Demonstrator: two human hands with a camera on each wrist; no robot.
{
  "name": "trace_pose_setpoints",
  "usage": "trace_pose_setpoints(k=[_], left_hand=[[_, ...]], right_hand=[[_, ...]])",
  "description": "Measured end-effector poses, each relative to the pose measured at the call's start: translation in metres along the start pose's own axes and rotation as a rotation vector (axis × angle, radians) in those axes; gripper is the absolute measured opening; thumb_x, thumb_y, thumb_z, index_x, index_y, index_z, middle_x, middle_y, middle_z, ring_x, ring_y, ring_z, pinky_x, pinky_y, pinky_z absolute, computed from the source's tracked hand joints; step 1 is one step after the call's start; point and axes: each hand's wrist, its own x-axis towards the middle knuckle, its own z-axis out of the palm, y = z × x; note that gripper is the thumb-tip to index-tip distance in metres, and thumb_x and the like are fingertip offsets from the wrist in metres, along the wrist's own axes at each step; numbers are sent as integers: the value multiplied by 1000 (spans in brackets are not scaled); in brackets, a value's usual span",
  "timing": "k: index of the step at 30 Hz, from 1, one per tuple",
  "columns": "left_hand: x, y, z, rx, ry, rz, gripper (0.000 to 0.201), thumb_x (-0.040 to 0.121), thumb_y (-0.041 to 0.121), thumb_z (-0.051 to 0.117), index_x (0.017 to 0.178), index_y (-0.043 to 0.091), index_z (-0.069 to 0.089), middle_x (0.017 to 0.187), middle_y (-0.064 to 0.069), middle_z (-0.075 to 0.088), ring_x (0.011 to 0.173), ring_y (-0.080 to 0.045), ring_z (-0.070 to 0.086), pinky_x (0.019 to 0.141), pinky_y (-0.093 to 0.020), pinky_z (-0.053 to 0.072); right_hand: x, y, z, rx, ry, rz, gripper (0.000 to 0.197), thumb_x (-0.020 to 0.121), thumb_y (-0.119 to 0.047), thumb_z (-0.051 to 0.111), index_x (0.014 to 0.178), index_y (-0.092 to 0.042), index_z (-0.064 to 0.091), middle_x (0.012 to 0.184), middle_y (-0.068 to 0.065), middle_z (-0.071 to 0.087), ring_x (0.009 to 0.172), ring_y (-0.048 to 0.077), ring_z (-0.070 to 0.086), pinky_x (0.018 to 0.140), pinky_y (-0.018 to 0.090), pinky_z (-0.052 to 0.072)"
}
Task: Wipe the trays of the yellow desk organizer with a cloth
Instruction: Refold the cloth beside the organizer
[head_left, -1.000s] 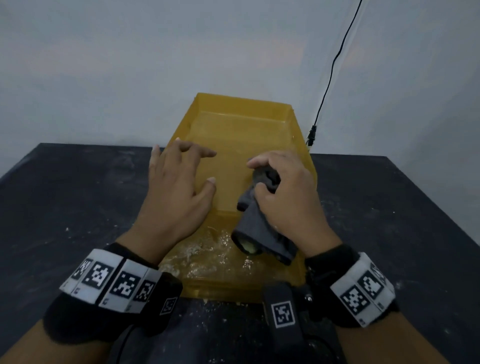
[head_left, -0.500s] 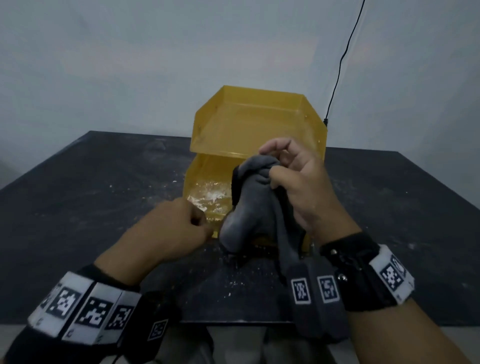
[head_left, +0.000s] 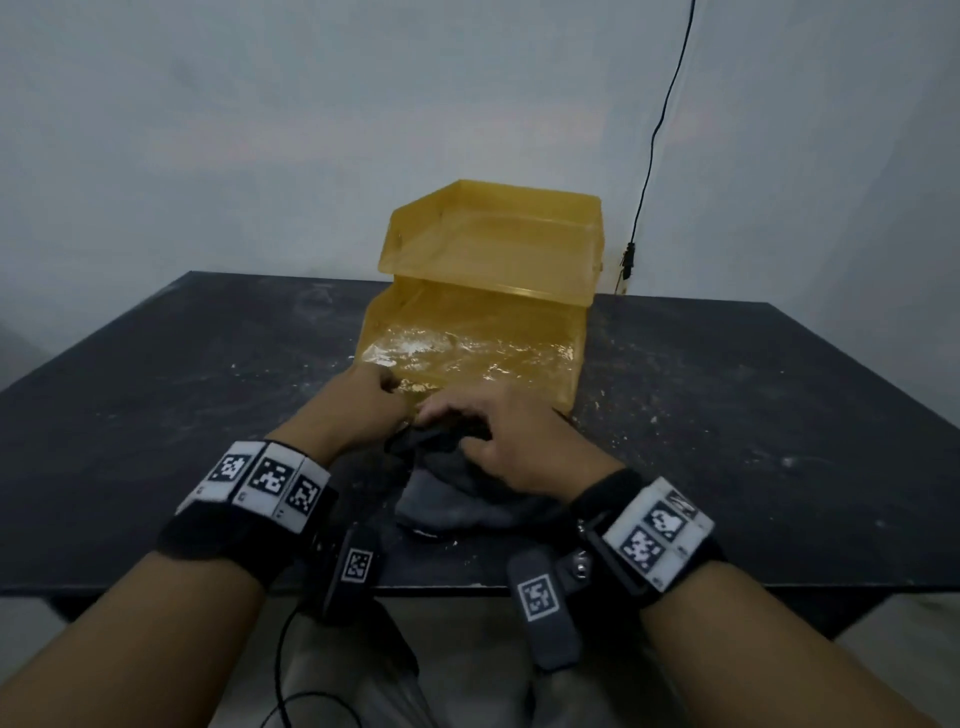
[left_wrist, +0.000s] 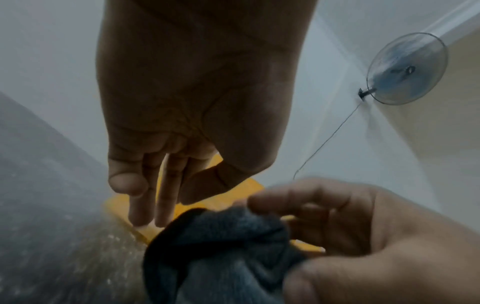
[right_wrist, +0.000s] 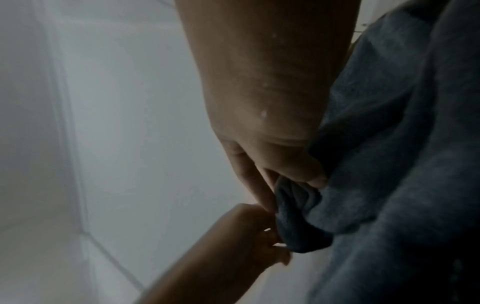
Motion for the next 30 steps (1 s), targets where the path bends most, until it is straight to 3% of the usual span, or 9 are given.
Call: trace_pose_setpoints(k=[4, 7, 9, 12, 15, 19, 24, 27, 30], left_hand=[[-11, 0, -10, 6, 15, 15, 26, 89, 14, 58, 112, 16, 70, 110, -7, 70, 88, -20, 62, 79, -30, 49], [-15, 8, -18, -96, -37, 3, 19, 90, 12, 56, 97, 18, 73, 93, -3, 72, 73, -18, 63, 62, -27, 48], [-9, 16, -19, -265, -103, -65, 19, 94, 13, 54, 98, 11, 73, 93, -7, 71, 68, -19, 66, 61, -28, 45], [7, 29, -12, -439, -138, -184, 20, 96, 15, 54, 104, 2, 68, 91, -13, 68, 61, -24, 61, 58, -32, 40], [19, 40, -2, -547, -232, -293, 24, 94, 18, 54, 104, -2, 61, 75, -11, 62, 62, -24, 53, 55, -31, 36], [25, 46, 3, -750, -356, -438, 24, 92, 19, 54, 104, -1, 57, 92, -18, 66, 66, -24, 57, 56, -29, 39], [25, 48, 7, -757, -334, -404, 29, 88, 19, 61, 110, 1, 58, 75, -11, 69, 61, -19, 50, 55, -27, 34], [25, 52, 14, -571, -314, -283, 34, 88, 30, 66, 113, 7, 62, 69, -3, 63, 57, -15, 43, 53, -27, 28], [24, 49, 23, -176, -266, -125, 45, 77, 46, 77, 92, 4, 73, 71, -4, 61, 61, -19, 48, 53, -27, 36]], right_hand=[[-1, 7, -7, -74, 116, -8, 45, 81, 1, 69, 116, -25, 74, 118, -7, 71, 104, 8, 63, 88, 15, 49], [5, 20, -36, -84, 596, 70, 36, 83, 7, 56, 103, -18, 73, 104, -7, 65, 86, 2, 58, 72, 10, 48], [12, 34, -62, -193, 790, 180, 47, 82, 15, 48, 111, -16, 68, 112, -5, 59, 100, 7, 56, 88, 18, 51], [22, 65, -99, -371, 635, 305, 73, 77, 23, 48, 137, -17, 57, 143, 1, 49, 137, 19, 41, 116, 42, 37], [30, 94, -125, -553, 403, 263, 73, 76, 23, 54, 133, -22, 58, 162, 4, 31, 152, 24, 23, 123, 49, 21], [35, 107, -146, -594, 387, 105, 44, 82, 9, 69, 114, -21, 63, 141, 2, 56, 127, 27, 55, 110, 49, 42], [36, 109, -167, -614, 347, -7, 34, 75, -3, 82, 103, -20, 70, 109, 0, 68, 100, 21, 61, 92, 41, 49], [29, 108, -169, -630, 361, 6, 32, 74, -5, 83, 100, -20, 71, 104, -1, 67, 95, 21, 58, 88, 44, 47], [18, 104, -160, -656, 421, 71, 41, 80, 1, 75, 115, -20, 69, 118, 1, 66, 110, 23, 59, 100, 48, 45]])
